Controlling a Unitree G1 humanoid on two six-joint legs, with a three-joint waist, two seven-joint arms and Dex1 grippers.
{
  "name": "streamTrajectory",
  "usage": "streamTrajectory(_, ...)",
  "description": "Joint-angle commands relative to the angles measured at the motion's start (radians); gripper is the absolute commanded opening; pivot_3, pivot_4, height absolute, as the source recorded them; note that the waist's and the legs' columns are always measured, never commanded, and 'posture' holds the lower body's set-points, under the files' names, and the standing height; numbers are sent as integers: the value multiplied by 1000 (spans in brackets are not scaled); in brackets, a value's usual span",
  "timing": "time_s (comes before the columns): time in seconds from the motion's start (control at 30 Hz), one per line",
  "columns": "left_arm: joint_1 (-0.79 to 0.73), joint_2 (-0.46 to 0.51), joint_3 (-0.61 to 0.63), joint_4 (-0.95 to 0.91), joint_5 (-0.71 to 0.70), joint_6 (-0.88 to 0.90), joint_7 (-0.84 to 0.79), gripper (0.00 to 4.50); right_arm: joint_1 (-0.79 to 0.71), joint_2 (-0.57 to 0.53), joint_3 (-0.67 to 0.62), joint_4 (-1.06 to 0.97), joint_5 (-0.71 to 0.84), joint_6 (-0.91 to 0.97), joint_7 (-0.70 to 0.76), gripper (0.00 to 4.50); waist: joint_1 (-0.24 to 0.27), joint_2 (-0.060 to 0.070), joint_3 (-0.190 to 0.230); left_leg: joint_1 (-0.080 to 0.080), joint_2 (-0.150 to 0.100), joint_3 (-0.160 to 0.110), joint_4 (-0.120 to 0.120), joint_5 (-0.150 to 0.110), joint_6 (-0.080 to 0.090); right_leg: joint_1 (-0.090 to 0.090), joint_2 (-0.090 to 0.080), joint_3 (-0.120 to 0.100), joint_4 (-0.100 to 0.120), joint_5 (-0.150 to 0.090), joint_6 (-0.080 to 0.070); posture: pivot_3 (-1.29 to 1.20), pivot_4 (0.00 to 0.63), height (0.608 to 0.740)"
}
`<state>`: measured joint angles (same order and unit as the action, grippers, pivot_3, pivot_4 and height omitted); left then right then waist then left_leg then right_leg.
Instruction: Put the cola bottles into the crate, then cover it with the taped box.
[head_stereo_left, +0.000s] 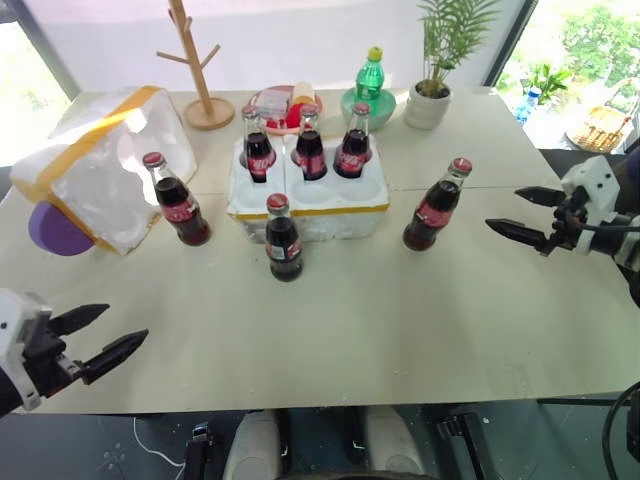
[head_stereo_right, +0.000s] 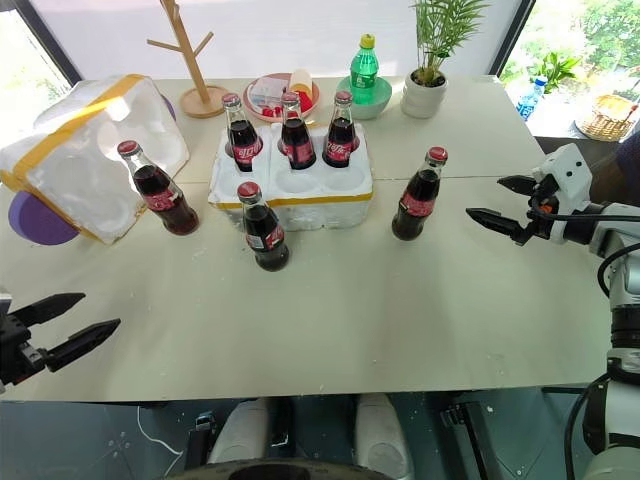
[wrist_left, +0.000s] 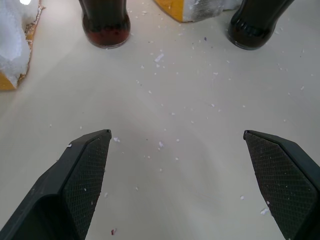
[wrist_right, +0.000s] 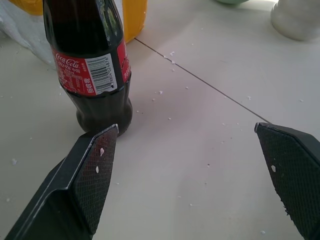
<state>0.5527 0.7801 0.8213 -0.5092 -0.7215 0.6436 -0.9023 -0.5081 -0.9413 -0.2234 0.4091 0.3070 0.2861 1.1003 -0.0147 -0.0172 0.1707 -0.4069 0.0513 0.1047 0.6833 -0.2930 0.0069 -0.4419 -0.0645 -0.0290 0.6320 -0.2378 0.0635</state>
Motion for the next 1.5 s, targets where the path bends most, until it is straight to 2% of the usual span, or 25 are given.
streamTrajectory(0.03, -9, -7, 17, -8, 1, -20, 6, 4451, -22, -8, -24, -6, 9, -13, -13, 4500, 0, 0, 0, 0, 0, 0, 0, 0, 0, 0, 0, 0, 0, 0, 0, 0, 150, 740)
streamTrajectory(0.47, -43, -19, 15, 7, 6, -9, 44, 4451, -22, -8, -22, -7, 16, -1, -18, 4500, 0, 0, 0, 0, 0, 0, 0, 0, 0, 0, 0, 0, 0, 0, 0, 0, 150, 740)
streamTrajectory(0.67, -171, -23, -5, 50, 4, -18, 126, 4451, -26, -44, -32, -59, 58, 82, 33, 4500, 2, 0, 0, 0, 0, 0, 0, 0, 0, 1, 1, 0, 0, 0, 0, 0, 150, 740)
streamTrajectory(0.9, -424, -9, -134, 167, 47, -29, 219, 4451, 27, -201, -136, -334, 303, 409, 205, 4500, 5, 2, 0, 0, 0, -1, 0, 0, 0, 1, 0, 0, 1, 1, 2, 0, 150, 740)
streamTrajectory(1.0, -577, -6, -248, 265, 101, -57, 241, 4451, -7, -262, -227, -478, 508, 605, 242, 4500, -3, -1, -1, 1, 0, -1, 0, 0, 0, 2, 1, 0, 1, 2, 2, 0, 150, 740)
streamTrajectory(1.03, -629, -7, -290, 299, 121, -69, 244, 4451, -28, -273, -254, -519, 580, 665, 240, 4500, 4, 5, 2, 1, 0, -1, 0, 0, 0, 2, 0, 0, 1, 1, 1, 0, 150, 740)
streamTrajectory(1.1, -702, -12, -347, 358, 155, -93, 238, 4451, -51, -277, -289, -575, 672, 742, 212, 4500, 9, 5, 1, 1, -1, -1, 0, 1, -2, 1, 0, 0, 1, 1, 0, 0, 150, 740)
streamTrajectory(1.23, -817, -20, -426, 470, 213, -149, 228, 4451, -45, -262, -311, -668, 746, 788, 146, 4500, 5, -2, -2, 0, 0, -2, 0, 0, 0, 2, 1, -1, 1, 3, 3, 0, 150, 740)
streamTrajectory(1.5, -979, -46, -541, 670, 307, -249, 196, 4451, -9, -231, -318, -768, 845, 798, 57, 4500, 5, -2, -2, 0, -1, -1, 0, 0, 0, 1, 0, -1, 1, 3, 3, 0, 150, 740)
